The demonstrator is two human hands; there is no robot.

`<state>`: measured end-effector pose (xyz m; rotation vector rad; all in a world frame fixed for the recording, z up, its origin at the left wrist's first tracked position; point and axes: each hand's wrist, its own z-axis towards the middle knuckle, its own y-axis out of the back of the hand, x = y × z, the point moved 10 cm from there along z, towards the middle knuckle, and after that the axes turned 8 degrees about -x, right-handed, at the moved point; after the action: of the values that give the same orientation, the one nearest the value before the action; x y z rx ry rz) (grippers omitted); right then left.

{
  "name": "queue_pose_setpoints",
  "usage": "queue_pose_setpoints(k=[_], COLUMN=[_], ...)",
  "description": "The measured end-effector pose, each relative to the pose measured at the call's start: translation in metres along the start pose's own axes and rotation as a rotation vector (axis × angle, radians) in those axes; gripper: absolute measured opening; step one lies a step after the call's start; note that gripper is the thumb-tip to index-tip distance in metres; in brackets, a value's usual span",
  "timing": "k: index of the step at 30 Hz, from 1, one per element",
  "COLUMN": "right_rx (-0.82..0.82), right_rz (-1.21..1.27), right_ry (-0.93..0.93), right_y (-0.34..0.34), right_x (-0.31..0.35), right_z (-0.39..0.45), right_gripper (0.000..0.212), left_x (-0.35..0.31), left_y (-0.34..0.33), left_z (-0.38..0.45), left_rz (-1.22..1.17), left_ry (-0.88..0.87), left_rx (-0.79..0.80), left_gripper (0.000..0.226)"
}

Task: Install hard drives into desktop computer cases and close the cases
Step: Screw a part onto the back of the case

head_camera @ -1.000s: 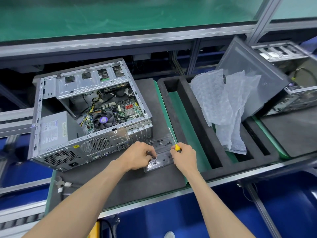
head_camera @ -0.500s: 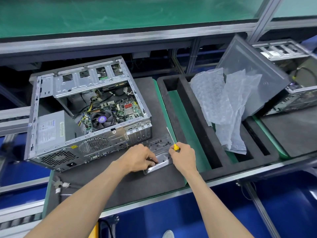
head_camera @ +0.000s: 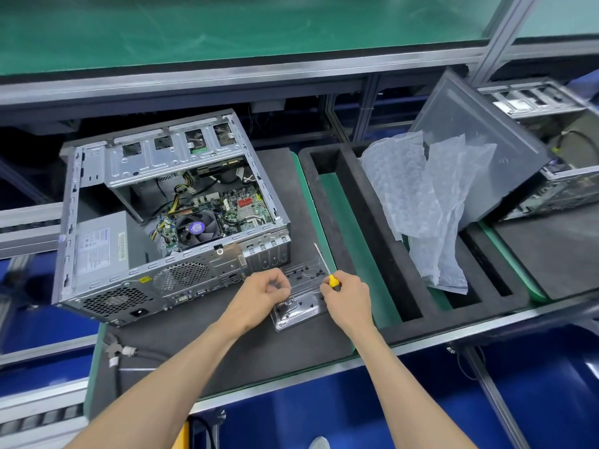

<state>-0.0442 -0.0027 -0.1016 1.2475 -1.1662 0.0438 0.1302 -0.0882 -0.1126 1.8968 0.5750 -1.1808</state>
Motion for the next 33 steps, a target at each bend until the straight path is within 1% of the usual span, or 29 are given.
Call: queue_pose_setpoints(k=[2, 3, 4, 5, 6, 8, 9, 10, 12, 13, 14, 16, 19, 20, 22, 24, 25, 27, 30, 31, 33], right_rx=[-0.017, -0.022, -0.022, -0.017, -0.003, 0.03, 0.039, 0.046, 0.056, 0.064, 0.071, 0.083, 0.086, 0.087, 0.116, 0.18, 0.207, 0.231, 0.214, 0.195, 0.162], right_rz=[0.027, 0.044, 0.061, 0.073, 0.078, 0.079, 0.081, 0.087, 0.097, 0.091, 0.081, 0.061, 0.05, 0.051, 0.067, 0.107, 0.126, 0.14, 0.114, 0.092, 0.07], right_ry=[0.019, 0.028, 0.038, 0.048, 0.06, 0.081, 0.09, 0.098, 0.121, 0.135, 0.151, 0.174, 0.208, 0.219, 0.228, 0.222, 0.222, 0.235, 0.226, 0.216, 0.187], right_y=[0.0, -0.001, -0.002, -0.004, -0.008, -0.017, -0.021, -0.025, -0.034, -0.039, -0.043, -0.05, -0.056, -0.057, -0.061, -0.066, -0.068, -0.07, -0.07, -0.069, -0.067], right_x=[0.004, 0.006, 0.008, 0.01, 0.011, 0.015, 0.018, 0.021, 0.029, 0.034, 0.039, 0.048, 0.06, 0.064, 0.07, 0.075, 0.079, 0.087, 0.092, 0.089, 0.081], right_z=[-0.005, -0.009, -0.013, -0.018, -0.024, -0.037, -0.042, -0.048, -0.057, -0.062, -0.067, -0.075, -0.085, -0.089, -0.095, -0.102, -0.106, -0.11, -0.111, -0.11, -0.111], right_gripper=[0.017, 0.017, 0.017, 0.018, 0.018, 0.018, 0.018, 0.019, 0.025, 0.028, 0.029, 0.025, 0.025, 0.026, 0.025, 0.016, 0.012, 0.009, 0.012, 0.014, 0.015], left_x=[0.014, 0.024, 0.033, 0.039, 0.044, 0.048, 0.047, 0.042, 0.037, 0.036, 0.038, 0.042, 0.037, 0.034, 0.036, 0.043, 0.045, 0.046, 0.05, 0.051, 0.047], left_y=[0.005, 0.009, 0.017, 0.027, 0.038, 0.052, 0.057, 0.061, 0.06, 0.06, 0.063, 0.069, 0.08, 0.086, 0.105, 0.118, 0.122, 0.13, 0.13, 0.124, 0.104], left_z=[-0.01, -0.016, -0.022, -0.026, -0.03, -0.036, -0.04, -0.043, -0.047, -0.048, -0.047, -0.049, -0.056, -0.061, -0.072, -0.08, -0.083, -0.087, -0.093, -0.095, -0.102], left_rz=[-0.268, -0.334, -0.321, -0.213, -0.018, 0.514, 0.71, 0.818, 0.904, 0.899, 0.861, 0.735, 0.528, 0.439, 0.204, -0.02, -0.074, -0.059, 0.135, 0.217, 0.373], left_ry=[0.139, 0.199, 0.233, 0.225, 0.175, 0.057, -0.002, -0.074, -0.208, -0.232, -0.209, -0.123, -0.122, -0.123, -0.039, 0.052, 0.068, 0.084, 0.099, 0.086, -0.019], left_rx=[-0.03, -0.071, -0.124, -0.183, -0.224, -0.234, -0.246, -0.271, -0.292, -0.302, -0.305, -0.336, -0.43, -0.48, -0.597, -0.653, -0.663, -0.675, -0.65, -0.616, -0.539], left_gripper=[0.025, 0.032, 0.037, 0.037, 0.035, 0.029, 0.026, 0.022, 0.019, 0.018, 0.018, 0.016, 0.01, 0.009, 0.01, 0.016, 0.018, 0.018, 0.011, 0.011, 0.015])
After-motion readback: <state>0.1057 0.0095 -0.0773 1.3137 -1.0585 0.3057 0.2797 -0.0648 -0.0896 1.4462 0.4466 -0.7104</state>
